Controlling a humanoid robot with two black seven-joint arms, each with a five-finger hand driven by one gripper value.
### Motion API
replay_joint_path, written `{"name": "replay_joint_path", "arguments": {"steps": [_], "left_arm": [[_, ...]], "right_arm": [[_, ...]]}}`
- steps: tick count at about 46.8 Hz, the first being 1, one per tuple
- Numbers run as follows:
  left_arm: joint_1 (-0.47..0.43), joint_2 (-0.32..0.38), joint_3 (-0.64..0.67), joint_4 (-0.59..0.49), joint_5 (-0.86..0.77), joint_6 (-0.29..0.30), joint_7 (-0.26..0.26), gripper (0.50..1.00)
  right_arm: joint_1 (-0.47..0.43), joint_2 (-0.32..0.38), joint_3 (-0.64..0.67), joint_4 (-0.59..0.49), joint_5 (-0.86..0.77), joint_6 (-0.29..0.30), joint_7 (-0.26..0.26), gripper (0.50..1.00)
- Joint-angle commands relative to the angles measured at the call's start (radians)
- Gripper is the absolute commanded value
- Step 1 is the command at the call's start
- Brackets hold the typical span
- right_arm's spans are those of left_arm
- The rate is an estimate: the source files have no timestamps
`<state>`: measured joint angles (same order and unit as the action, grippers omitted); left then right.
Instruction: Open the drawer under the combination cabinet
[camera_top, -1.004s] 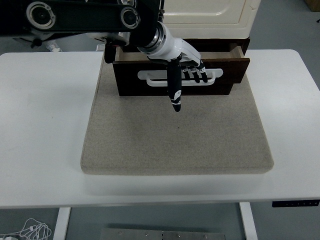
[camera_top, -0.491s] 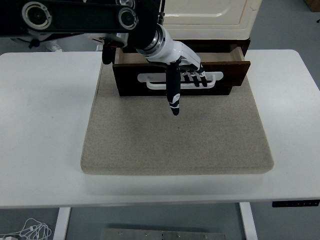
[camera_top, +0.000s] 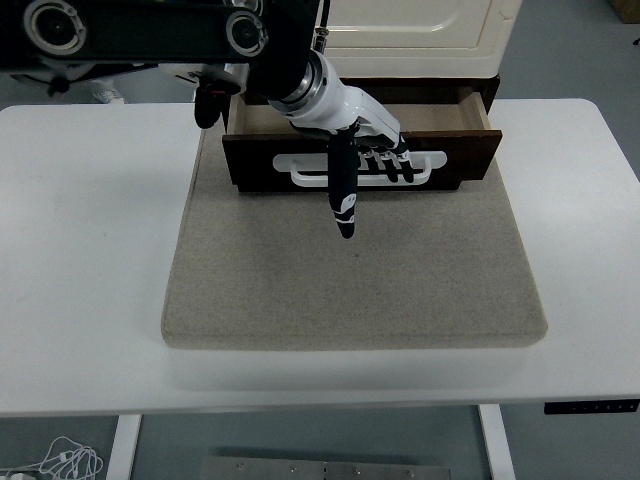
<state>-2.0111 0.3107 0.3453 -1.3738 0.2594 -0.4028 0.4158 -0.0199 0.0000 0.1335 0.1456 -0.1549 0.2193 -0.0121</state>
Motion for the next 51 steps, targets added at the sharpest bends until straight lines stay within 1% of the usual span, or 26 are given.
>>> {"name": "replay_joint_path", "arguments": {"steps": [1, 7, 23, 30, 38, 41, 44, 48, 51], "left_arm": [[-0.002, 0.004, -0.003, -0.002, -0.002, -0.002, 0.0, 1.0], [-0.006, 0.008, -0.005, -0.005, -0.005, -0.021, 0.0, 1.0], [-0.017, 0.019, -0.014, -0.031, -0.015, -0.034, 0.0, 1.0], [-0.017, 0.025, -0.054, -0.031, -0.015, -0.04, -0.002, 1.0], [-0.012, 0.041, -0.159, -0.027, -0.015, -0.037, -0.02, 1.0], [0.005, 0.044, -0.232, -0.022, -0.015, -0.028, -0.022, 1.0], [0.021, 0.05, -0.299, -0.022, -0.014, -0.011, -0.04, 1.0], [0.051, 0.053, -0.393, -0.019, -0.014, 0.053, -0.094, 1.0], [0.063, 0.053, -0.457, -0.002, -0.014, 0.084, -0.115, 1.0]], "right_arm": [[0.0, 0.0, 0.0, 0.0, 0.0, 0.0, 0.0, 0.926], [0.0, 0.0, 0.0, 0.0, 0.0, 0.0, 0.0, 0.926], [0.0, 0.0, 0.0, 0.0, 0.0, 0.0, 0.0, 0.926], [0.0, 0.0, 0.0, 0.0, 0.0, 0.0, 0.0, 0.926], [0.0, 0.0, 0.0, 0.0, 0.0, 0.0, 0.0, 0.926], [0.0, 0.0, 0.0, -0.001, 0.0, 0.0, 0.0, 0.926], [0.0, 0.0, 0.0, 0.0, 0.0, 0.0, 0.0, 0.926], [0.0, 0.0, 0.0, 0.0, 0.0, 0.0, 0.0, 0.926], [0.0, 0.0, 0.0, 0.0, 0.0, 0.0, 0.0, 0.926]]}}
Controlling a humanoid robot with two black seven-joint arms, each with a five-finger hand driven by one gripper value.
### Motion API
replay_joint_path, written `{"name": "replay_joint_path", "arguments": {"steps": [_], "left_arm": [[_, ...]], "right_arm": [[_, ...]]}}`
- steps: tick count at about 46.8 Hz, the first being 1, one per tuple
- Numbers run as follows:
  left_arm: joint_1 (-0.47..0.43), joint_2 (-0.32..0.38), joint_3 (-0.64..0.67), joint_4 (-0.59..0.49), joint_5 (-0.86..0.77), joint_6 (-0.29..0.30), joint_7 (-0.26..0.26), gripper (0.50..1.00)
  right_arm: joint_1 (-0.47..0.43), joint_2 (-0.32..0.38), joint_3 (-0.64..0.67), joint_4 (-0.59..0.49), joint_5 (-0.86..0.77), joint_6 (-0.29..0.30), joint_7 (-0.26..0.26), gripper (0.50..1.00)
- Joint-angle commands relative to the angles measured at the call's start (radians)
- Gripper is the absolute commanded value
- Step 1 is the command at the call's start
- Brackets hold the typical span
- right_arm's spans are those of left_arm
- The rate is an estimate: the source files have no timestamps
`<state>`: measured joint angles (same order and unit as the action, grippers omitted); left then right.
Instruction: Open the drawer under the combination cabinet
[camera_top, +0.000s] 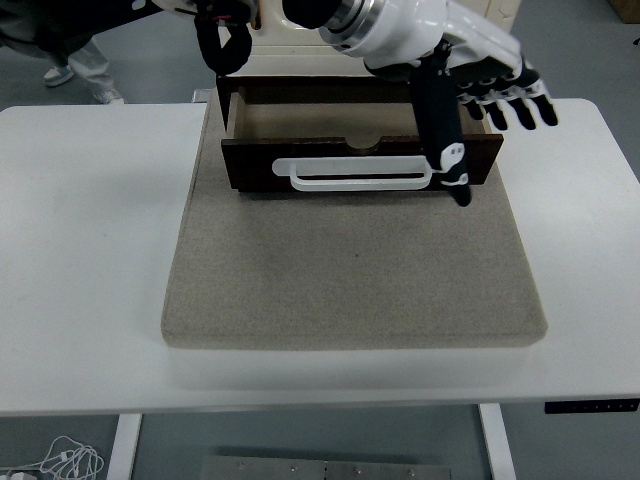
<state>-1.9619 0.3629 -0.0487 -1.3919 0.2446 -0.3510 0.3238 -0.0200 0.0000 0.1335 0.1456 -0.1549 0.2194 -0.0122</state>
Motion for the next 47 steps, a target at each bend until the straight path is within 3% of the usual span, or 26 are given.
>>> {"name": "replay_joint_path", "arguments": {"steps": [1, 5, 14, 19, 22, 29, 47], "left_arm": [[0.018, 0.002, -0.085, 0.025, 0.001, 0.038, -0.026, 1.0], [0.041, 0.01, -0.167, 0.066, 0.001, 0.056, -0.055, 1.0], [0.066, 0.05, -0.319, 0.183, 0.001, 0.139, -0.173, 1.0], [0.074, 0.059, -0.39, 0.252, 0.002, 0.222, -0.261, 1.0], [0.086, 0.057, -0.453, 0.307, 0.01, 0.3, -0.279, 1.0], [0.089, 0.06, -0.556, 0.444, -0.001, 0.359, -0.287, 1.0], [0.238, 0.14, -0.829, 0.711, -0.048, 0.374, -0.292, 1.0]], "right_arm": [[0.0, 0.0, 0.0, 0.0, 0.0, 0.0, 0.0, 0.926], [0.0, 0.0, 0.0, 0.0, 0.0, 0.0, 0.0, 0.926], [0.0, 0.0, 0.0, 0.0, 0.0, 0.0, 0.0, 0.926], [0.0, 0.0, 0.0, 0.0, 0.0, 0.0, 0.0, 0.926], [0.0, 0.0, 0.0, 0.0, 0.0, 0.0, 0.0, 0.926], [0.0, 0.0, 0.0, 0.0, 0.0, 0.0, 0.0, 0.926], [0.0, 0.0, 0.0, 0.0, 0.0, 0.0, 0.0, 0.926]]}}
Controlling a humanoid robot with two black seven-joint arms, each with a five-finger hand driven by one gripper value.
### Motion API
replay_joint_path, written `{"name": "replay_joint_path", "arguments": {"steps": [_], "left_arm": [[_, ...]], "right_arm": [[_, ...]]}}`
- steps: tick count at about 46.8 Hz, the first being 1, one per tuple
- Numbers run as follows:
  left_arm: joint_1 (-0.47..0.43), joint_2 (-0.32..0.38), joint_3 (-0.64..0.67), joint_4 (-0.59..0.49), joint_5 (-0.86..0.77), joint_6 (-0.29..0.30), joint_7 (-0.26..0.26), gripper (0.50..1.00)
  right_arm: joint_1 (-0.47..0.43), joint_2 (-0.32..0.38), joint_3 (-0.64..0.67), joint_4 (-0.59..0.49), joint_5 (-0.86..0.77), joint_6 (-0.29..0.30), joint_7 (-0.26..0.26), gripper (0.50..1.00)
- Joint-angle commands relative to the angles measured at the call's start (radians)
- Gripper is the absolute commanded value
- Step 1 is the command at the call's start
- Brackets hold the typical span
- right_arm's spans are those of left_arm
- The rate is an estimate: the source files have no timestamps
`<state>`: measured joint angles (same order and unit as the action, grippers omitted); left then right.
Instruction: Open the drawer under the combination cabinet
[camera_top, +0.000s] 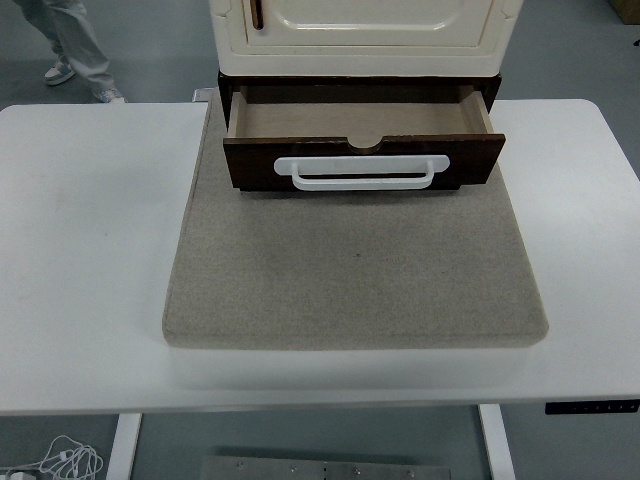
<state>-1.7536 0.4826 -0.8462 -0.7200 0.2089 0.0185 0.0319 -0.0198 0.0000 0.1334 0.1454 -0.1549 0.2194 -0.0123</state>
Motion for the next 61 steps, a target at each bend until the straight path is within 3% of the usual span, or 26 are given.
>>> {"name": "replay_joint_path", "arguments": {"steps": [1, 17, 25, 34, 39, 48, 61], "left_arm": [[0.04, 0.03, -0.042, 0.053, -0.02, 0.004, 0.0, 1.0], [0.223, 0.047, -0.068, 0.217, -0.252, 0.004, 0.009, 1.0], [0.333, 0.018, -0.068, 0.266, -0.315, -0.008, 0.016, 1.0], [0.439, -0.064, -0.07, 0.318, -0.37, -0.017, 0.02, 1.0], [0.49, -0.102, -0.079, 0.326, -0.41, -0.035, 0.02, 1.0], [0.559, -0.107, -0.08, 0.324, -0.548, -0.094, 0.02, 1.0], [0.617, -0.128, -0.091, 0.33, -0.657, -0.104, 0.016, 1.0]], "right_arm": [[0.0, 0.0, 0.0, 0.0, 0.0, 0.0, 0.0, 0.926], [-0.006, 0.0, -0.002, 0.0, 0.0, 0.002, 0.0, 0.926], [-0.006, 0.0, -0.002, 0.0, 0.0, 0.002, 0.0, 0.926], [-0.006, 0.0, -0.002, 0.0, 0.0, 0.002, 0.0, 0.926], [-0.009, 0.0, -0.002, 0.0, 0.0, 0.0, 0.0, 0.926], [-0.009, 0.0, -0.002, 0.0, 0.002, 0.0, 0.0, 0.926], [-0.012, 0.0, 0.0, 0.0, 0.002, 0.002, 0.0, 0.926]]}}
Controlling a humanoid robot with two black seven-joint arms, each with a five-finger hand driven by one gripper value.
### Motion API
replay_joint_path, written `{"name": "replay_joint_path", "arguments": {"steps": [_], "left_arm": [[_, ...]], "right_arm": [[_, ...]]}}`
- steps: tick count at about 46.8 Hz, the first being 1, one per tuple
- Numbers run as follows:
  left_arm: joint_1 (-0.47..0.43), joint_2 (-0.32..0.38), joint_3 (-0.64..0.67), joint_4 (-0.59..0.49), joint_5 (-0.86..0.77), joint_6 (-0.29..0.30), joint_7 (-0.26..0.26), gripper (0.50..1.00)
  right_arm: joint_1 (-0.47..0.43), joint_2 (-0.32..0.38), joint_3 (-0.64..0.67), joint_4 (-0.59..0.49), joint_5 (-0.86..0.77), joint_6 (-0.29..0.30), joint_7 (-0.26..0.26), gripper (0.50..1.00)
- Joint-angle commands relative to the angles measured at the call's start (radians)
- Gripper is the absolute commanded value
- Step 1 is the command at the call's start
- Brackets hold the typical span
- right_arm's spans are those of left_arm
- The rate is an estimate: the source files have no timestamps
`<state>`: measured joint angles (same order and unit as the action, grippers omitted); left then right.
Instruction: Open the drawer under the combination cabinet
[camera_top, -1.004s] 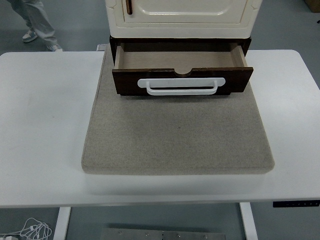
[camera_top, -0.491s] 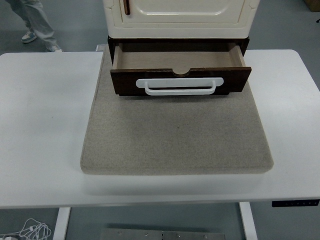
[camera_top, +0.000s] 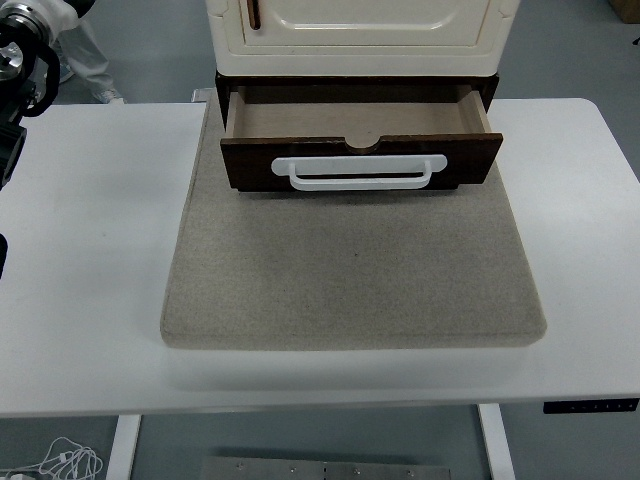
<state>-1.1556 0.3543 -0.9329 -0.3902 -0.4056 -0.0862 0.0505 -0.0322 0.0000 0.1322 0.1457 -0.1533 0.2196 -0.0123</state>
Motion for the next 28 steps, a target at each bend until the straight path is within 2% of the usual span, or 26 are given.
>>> {"name": "replay_joint_path", "arguments": {"steps": [1, 9, 14, 28], "left_arm": [[0.025, 0.0, -0.004, 0.001, -0.058, 0.0, -0.006, 1.0], [0.034, -0.005, -0.004, 0.007, -0.091, -0.032, -0.012, 1.0], [0.033, -0.041, -0.007, 0.045, -0.098, -0.043, -0.012, 1.0], [0.033, -0.064, -0.006, 0.059, -0.099, -0.043, -0.003, 1.0]], "right_arm": [[0.0, 0.0, 0.001, 0.0, 0.0, 0.003, 0.0, 0.926], [-0.005, 0.0, 0.001, 0.0, 0.0, 0.003, 0.0, 0.926], [-0.005, 0.0, 0.003, 0.0, 0.0, 0.003, 0.0, 0.926], [-0.005, 0.0, 0.006, 0.0, 0.0, 0.003, 0.0, 0.926]]}}
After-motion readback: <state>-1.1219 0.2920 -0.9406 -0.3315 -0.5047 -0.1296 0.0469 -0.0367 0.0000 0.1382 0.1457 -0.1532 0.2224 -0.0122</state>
